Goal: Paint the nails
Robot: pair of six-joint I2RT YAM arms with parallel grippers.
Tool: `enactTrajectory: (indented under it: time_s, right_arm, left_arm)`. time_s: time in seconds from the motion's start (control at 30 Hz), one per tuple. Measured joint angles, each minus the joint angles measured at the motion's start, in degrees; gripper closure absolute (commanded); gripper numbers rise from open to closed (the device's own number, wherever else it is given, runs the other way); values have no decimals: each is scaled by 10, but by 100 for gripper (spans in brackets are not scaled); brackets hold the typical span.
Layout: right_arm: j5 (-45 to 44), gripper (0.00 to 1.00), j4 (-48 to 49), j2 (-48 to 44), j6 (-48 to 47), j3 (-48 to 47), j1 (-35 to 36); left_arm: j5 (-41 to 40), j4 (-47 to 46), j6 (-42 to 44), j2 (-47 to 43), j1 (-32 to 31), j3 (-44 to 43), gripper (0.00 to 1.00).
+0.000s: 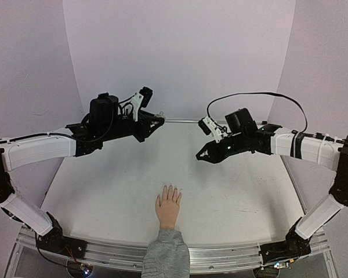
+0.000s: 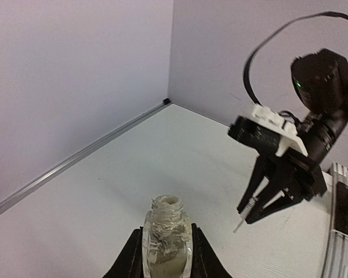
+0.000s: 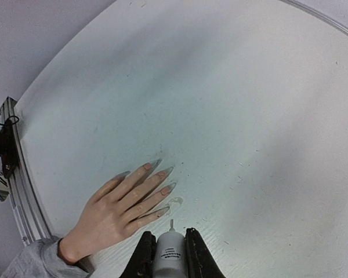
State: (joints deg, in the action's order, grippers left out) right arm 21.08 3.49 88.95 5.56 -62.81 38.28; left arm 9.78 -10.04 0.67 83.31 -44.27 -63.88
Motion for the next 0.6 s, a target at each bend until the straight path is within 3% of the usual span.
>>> enactTrajectory:
  time_s: [0.27,0.6]
  right_arm:
    - [53,100,-111,-69,26,-112,2]
    - [172,100,-169,-74,45,-261,27]
  left_arm:
    - [183,10,5,-8,0,18,100]
    - [302,12,40,-26,0,41,100]
